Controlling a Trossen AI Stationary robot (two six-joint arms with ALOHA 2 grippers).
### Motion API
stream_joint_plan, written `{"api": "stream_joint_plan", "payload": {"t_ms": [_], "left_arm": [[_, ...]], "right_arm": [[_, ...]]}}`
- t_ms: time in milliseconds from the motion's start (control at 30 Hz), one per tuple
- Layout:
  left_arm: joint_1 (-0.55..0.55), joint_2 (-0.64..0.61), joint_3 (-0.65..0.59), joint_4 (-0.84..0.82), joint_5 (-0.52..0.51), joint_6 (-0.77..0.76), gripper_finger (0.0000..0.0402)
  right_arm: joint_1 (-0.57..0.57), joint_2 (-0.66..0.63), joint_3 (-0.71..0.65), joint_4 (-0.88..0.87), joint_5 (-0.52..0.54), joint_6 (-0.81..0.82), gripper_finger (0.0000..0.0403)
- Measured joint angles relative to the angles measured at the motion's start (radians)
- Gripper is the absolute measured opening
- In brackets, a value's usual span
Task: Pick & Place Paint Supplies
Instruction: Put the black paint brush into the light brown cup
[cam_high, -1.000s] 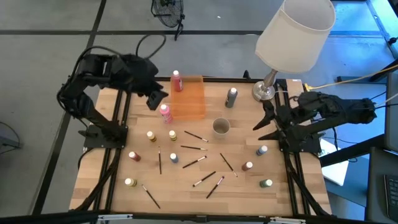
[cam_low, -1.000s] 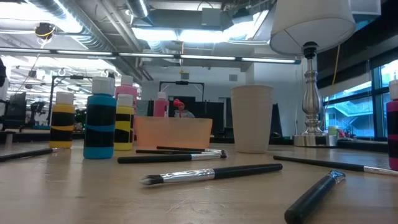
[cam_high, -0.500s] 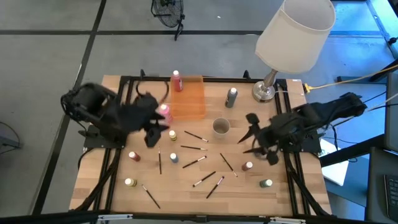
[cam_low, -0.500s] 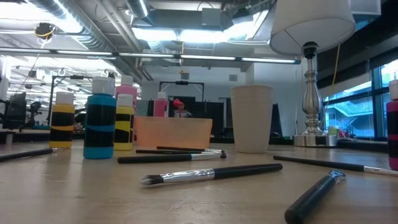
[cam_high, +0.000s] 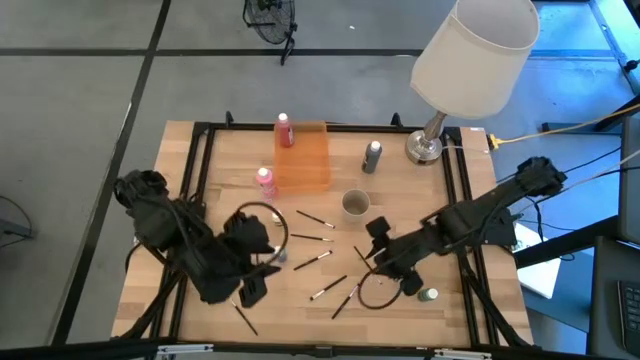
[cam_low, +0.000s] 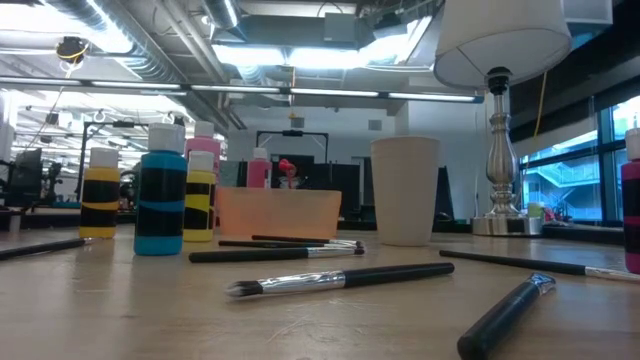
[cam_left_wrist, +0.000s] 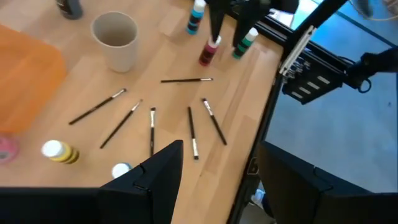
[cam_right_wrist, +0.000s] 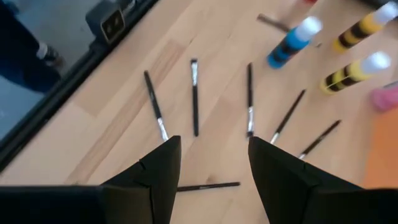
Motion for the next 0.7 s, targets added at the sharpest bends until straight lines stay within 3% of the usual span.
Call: {"api": "stream_joint_plan", "payload": {"t_ms": [267,700], "left_arm": [[-0.034,0.025,0.0,0.038,-0.012,-0.009,0.02],[-0.151,0.025,0.0,0.079,-0.13,-0.088,0.02]], "right_arm": [[0.028,0.148,0.0,0.004,0.0,0.003,0.0193],[0.059,0.342,0.0,0.048,-0.008,-0.004,0.0193]]}}
